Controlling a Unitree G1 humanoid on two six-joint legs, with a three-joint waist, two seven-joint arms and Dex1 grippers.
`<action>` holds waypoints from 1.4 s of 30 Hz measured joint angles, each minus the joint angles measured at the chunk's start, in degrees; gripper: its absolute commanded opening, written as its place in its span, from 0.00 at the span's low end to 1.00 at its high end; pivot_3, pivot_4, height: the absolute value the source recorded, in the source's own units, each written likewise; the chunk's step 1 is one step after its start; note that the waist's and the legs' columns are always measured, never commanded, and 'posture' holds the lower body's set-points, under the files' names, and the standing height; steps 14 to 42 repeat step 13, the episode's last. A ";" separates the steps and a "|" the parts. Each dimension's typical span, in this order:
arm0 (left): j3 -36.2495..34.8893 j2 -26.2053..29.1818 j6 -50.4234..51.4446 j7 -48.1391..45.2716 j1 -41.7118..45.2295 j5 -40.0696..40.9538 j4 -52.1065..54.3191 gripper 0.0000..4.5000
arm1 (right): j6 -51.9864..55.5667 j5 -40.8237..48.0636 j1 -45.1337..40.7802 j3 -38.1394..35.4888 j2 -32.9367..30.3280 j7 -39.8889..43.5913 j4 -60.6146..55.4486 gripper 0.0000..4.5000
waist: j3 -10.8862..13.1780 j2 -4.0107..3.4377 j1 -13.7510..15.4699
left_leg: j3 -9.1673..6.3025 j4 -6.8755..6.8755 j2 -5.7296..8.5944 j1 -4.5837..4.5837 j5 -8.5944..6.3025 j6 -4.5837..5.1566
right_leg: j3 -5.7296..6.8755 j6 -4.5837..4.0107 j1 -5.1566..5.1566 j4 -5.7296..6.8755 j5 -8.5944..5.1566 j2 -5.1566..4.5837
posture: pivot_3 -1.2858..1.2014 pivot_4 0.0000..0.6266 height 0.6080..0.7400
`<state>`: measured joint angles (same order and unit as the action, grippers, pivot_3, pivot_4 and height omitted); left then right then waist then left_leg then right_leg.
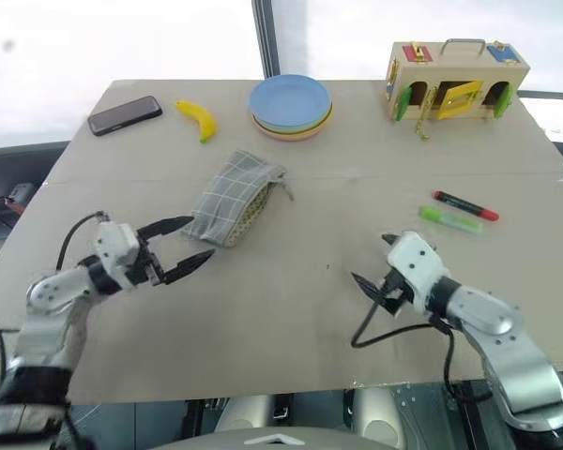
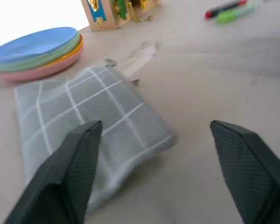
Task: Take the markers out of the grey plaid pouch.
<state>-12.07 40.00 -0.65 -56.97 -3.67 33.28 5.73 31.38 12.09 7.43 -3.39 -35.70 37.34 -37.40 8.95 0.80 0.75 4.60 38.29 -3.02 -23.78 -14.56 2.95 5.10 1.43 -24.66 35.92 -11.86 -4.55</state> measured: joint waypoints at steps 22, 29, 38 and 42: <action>-2.57 1.20 11.31 3.56 -12.50 0.82 10.05 0.84 | -11.01 4.40 25.58 -24.77 -3.37 11.01 2.45 0.99 | -0.10 -0.31 -0.10 | 0.06 0.10 -0.15 0.12 -0.03 -0.10 | -0.01 -0.03 0.06 0.02 -0.02 0.18 | 0.52 0.24 1.00; -2.57 1.20 11.31 3.56 -12.50 0.82 10.05 0.84 | -11.01 4.40 25.58 -24.77 -3.37 11.01 2.45 0.99 | -0.10 -0.31 -0.10 | 0.06 0.10 -0.15 0.12 -0.03 -0.10 | -0.01 -0.03 0.06 0.02 -0.02 0.18 | 0.52 0.24 1.00; -2.57 1.20 11.31 3.56 -12.50 0.82 10.05 0.84 | -11.01 4.40 25.58 -24.77 -3.37 11.01 2.45 0.99 | -0.10 -0.31 -0.10 | 0.06 0.10 -0.15 0.12 -0.03 -0.10 | -0.01 -0.03 0.06 0.02 -0.02 0.18 | 0.52 0.24 1.00; -2.57 1.20 11.31 3.56 -12.50 0.82 10.05 0.84 | -11.01 4.40 25.58 -24.77 -3.37 11.01 2.45 0.99 | -0.10 -0.31 -0.10 | 0.06 0.10 -0.15 0.12 -0.03 -0.10 | -0.01 -0.03 0.06 0.02 -0.02 0.18 | 0.52 0.24 1.00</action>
